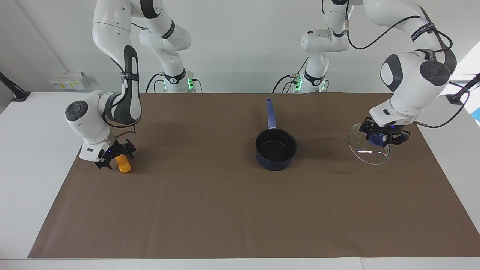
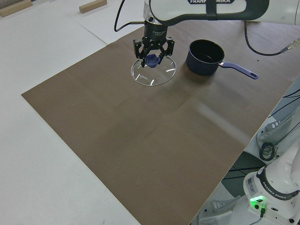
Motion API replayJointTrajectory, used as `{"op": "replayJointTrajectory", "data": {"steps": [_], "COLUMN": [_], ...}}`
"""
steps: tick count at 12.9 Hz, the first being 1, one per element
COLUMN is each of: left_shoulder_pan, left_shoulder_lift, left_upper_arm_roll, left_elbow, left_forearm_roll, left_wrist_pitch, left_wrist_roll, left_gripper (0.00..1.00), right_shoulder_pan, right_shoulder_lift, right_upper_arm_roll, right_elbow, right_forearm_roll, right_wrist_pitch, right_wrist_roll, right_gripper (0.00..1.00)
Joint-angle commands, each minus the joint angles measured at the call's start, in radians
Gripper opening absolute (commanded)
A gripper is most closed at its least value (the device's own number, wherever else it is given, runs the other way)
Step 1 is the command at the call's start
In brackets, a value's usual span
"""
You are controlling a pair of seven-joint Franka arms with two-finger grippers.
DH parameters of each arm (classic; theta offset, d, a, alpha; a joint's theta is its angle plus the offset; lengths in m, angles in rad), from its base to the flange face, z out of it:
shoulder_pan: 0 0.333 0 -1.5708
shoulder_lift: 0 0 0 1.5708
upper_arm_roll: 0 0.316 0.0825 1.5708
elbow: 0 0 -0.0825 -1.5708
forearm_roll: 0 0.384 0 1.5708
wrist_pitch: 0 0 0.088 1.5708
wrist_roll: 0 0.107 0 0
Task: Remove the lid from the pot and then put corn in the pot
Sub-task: 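Lift the glass lid off with the left gripper while the right gripper grasps corn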
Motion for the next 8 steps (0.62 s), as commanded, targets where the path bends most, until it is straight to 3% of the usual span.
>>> {"op": "replayJointTrajectory", "data": {"steps": [1, 2, 3, 8], "left_shoulder_pan": [0.063, 0.069, 0.075, 0.094], "left_shoulder_lift": [-0.041, -0.067, -0.079, -0.087], "left_upper_arm_roll": [-0.013, -0.013, -0.012, -0.007], "left_elbow": [-0.133, -0.194, -0.234, -0.408], "left_forearm_roll": [0.003, 0.005, 0.005, 0.012], "left_wrist_pitch": [0.111, 0.178, 0.212, 0.390], "left_wrist_roll": [0.065, 0.082, 0.101, 0.105], "left_gripper": [0.00, 0.00, 0.00, 0.00], "right_shoulder_pan": [-0.006, -0.005, -0.005, -0.009], "right_shoulder_lift": [-0.010, -0.010, -0.010, -0.005], "right_upper_arm_roll": [0.005, 0.005, 0.005, 0.007], "right_elbow": [-0.018, -0.016, -0.016, 0.001], "right_forearm_roll": [0.017, 0.017, 0.014, 0.017], "right_wrist_pitch": [0.013, 0.008, 0.005, -0.010], "right_wrist_roll": [-0.026, -0.028, -0.026, -0.012], "right_gripper": [0.69, 0.29, 0.00, 0.00]}}
